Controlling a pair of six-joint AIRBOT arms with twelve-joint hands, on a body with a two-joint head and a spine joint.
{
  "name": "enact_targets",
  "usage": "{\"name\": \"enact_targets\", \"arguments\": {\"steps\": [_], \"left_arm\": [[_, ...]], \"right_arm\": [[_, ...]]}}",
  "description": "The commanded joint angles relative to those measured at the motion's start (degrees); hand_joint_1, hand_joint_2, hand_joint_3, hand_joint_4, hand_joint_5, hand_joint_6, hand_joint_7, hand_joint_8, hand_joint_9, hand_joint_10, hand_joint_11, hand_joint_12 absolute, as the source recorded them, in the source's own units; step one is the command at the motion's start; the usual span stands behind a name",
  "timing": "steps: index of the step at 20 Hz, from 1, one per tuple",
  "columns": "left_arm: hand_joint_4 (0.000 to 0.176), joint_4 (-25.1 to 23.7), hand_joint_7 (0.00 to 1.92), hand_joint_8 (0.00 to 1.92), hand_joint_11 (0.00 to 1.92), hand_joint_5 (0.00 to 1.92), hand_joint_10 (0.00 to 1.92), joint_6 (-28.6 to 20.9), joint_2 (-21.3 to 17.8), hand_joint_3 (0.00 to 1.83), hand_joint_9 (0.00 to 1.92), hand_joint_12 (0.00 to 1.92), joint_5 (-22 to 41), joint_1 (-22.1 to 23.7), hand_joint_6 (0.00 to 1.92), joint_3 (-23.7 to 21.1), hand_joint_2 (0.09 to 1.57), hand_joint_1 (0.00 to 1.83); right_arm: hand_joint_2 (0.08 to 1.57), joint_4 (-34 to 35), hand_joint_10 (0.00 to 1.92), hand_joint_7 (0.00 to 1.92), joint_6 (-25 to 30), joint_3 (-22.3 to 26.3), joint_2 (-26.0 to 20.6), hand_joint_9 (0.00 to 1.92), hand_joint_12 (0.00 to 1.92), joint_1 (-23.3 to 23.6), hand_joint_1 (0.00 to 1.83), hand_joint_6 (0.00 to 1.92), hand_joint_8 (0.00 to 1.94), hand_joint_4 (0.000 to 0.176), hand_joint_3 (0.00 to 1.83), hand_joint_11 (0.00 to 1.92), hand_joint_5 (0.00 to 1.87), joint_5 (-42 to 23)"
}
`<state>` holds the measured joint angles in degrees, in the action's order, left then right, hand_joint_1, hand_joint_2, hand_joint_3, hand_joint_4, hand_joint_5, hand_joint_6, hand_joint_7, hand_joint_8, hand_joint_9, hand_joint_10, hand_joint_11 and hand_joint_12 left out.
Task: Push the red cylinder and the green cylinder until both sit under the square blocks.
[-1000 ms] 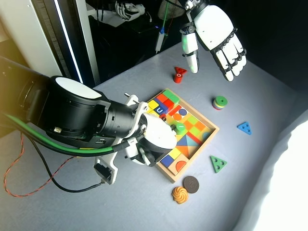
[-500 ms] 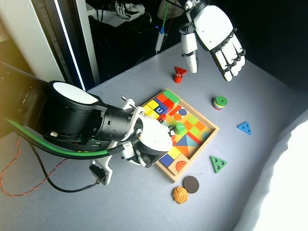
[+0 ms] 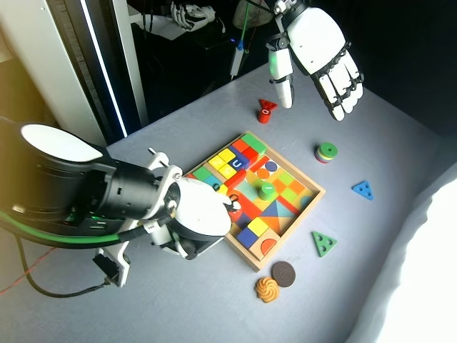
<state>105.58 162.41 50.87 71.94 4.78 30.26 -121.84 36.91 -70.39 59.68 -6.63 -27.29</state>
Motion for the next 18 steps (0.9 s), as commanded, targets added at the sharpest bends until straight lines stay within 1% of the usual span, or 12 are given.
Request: {"name": "enact_targets", "arguments": {"steps": [1, 3, 4, 7, 9, 10, 12, 13, 14, 15, 16, 18], "left_arm": [[0.000, -4.9, 0.11, 0.00, 0.00, 0.11, 0.00, 0.4, -0.4, 0.00, 0.11, 0.25, 1.7, 0.7, 0.00, -0.2, 1.33, 0.00], [0.000, -4.7, 0.07, 0.00, 0.00, 0.08, 0.00, 0.4, -0.4, 0.00, 0.08, 0.18, 1.7, 0.8, 0.00, -0.2, 1.33, 0.00], [0.000, -4.6, 0.11, 0.00, 0.00, 0.11, 0.00, 0.4, -0.4, 0.00, 0.11, 0.25, 1.7, 0.8, 0.00, -0.2, 1.33, 0.00], [0.000, -4.4, 0.11, 0.00, 0.00, 0.12, 0.00, 0.6, -0.4, 0.00, 0.12, 0.27, 1.6, 1.0, 0.00, -0.2, 1.33, 0.00], [0.000, -4.2, 0.09, 0.00, 0.00, 0.10, 0.00, 0.6, -0.4, 0.00, 0.10, 0.26, 1.6, 1.1, 0.00, -0.2, 1.33, 0.00], [0.000, -4.2, 0.16, 0.00, 0.00, 0.16, 0.00, 0.6, -0.4, 0.00, 0.17, 0.45, 1.6, 1.1, 0.00, -0.2, 1.32, 0.00], [0.000, -4.2, 0.12, 0.00, 0.00, 0.12, 0.00, 0.7, -0.4, 0.00, 0.13, 0.36, 1.6, 1.1, 0.00, -0.2, 1.32, 0.00], [0.000, -4.2, 0.09, 0.00, 0.00, 0.08, 0.00, 0.7, -0.4, 0.00, 0.09, 0.25, 1.6, 1.1, 0.00, -0.2, 1.32, 0.00], [0.000, -4.2, 0.11, 0.01, 0.00, 0.11, 0.01, 0.7, -0.4, 0.00, 0.11, 0.27, 1.6, 1.1, 0.01, -0.2, 1.33, 0.00], [0.000, -4.2, 0.06, 0.01, 0.00, 0.07, 0.01, 0.7, -0.4, 0.00, 0.07, 0.16, 1.6, 1.1, 0.01, -0.2, 1.34, 0.00], [0.000, -4.3, 0.06, 0.01, 0.00, 0.07, 0.01, 0.7, -0.4, 0.00, 0.07, 0.16, 1.6, 1.1, 0.01, -0.2, 1.34, 0.00], [0.000, -4.3, 0.13, 0.00, 0.00, 0.12, 0.00, 0.7, -0.4, 0.00, 0.13, 0.33, 1.6, 1.1, 0.00, -0.2, 1.33, 0.00]], "right_arm": [[0.89, 0.3, 1.92, 1.66, -0.1, 0.4, -1.1, 1.80, 1.92, 0.1, 1.82, 0.01, 1.94, 0.000, 0.63, 1.91, 0.12, 0.4], [0.88, 0.1, 1.92, 1.66, -0.1, 1.8, -2.3, 1.81, 1.92, 0.2, 1.83, 0.00, 1.94, 0.000, 0.67, 1.92, 0.09, 0.2], [0.88, 0.0, 1.92, 1.66, -0.1, 2.4, -2.8, 1.81, 1.92, 0.2, 1.83, 0.01, 1.94, 0.000, 0.67, 1.92, 0.10, 0.1], [0.87, -0.2, 1.92, 1.66, 0.2, 4.0, -4.2, 1.81, 1.92, 0.2, 1.83, 0.01, 1.94, 0.000, 0.67, 1.92, 0.10, 0.1], [0.86, -2.6, 1.92, 1.67, 3.3, 4.3, -4.7, 1.82, 1.92, 0.6, 1.83, 0.01, 1.94, 0.000, 0.66, 1.92, 0.12, -0.5], [0.88, -3.4, 1.92, 1.68, 4.5, 4.3, -5.0, 1.83, 1.92, 0.7, 1.83, 0.02, 1.94, 0.000, 0.67, 1.92, 0.17, -0.6], [0.88, -3.4, 1.92, 1.68, 4.5, 4.3, -5.3, 1.83, 1.92, 0.8, 1.83, 0.03, 1.94, 0.000, 0.67, 1.92, 0.18, -0.6], [0.87, -3.5, 1.92, 1.69, 4.3, 4.3, -5.3, 1.82, 1.92, 0.9, 1.83, 0.01, 1.94, 0.000, 0.70, 1.92, 0.17, -0.6], [0.87, -3.6, 1.92, 1.67, 4.3, 4.3, -5.3, 1.81, 1.92, 1.2, 1.83, 0.00, 1.94, 0.000, 0.69, 1.92, 0.17, -0.6], [0.87, -3.6, 1.92, 1.66, 4.3, 4.3, -5.3, 1.80, 1.92, 1.5, 1.83, 0.01, 1.94, 0.000, 0.69, 1.91, 0.18, -0.6], [0.87, -3.6, 1.92, 1.66, 4.3, 4.3, -5.3, 1.80, 1.92, 2.0, 1.83, 0.01, 1.94, 0.000, 0.69, 1.91, 0.18, -0.6], [0.88, -3.6, 1.92, 1.65, 4.3, 4.3, -4.8, 1.80, 1.92, 3.3, 1.83, 0.01, 1.94, 0.000, 0.68, 1.92, 0.19, -0.7]]}}
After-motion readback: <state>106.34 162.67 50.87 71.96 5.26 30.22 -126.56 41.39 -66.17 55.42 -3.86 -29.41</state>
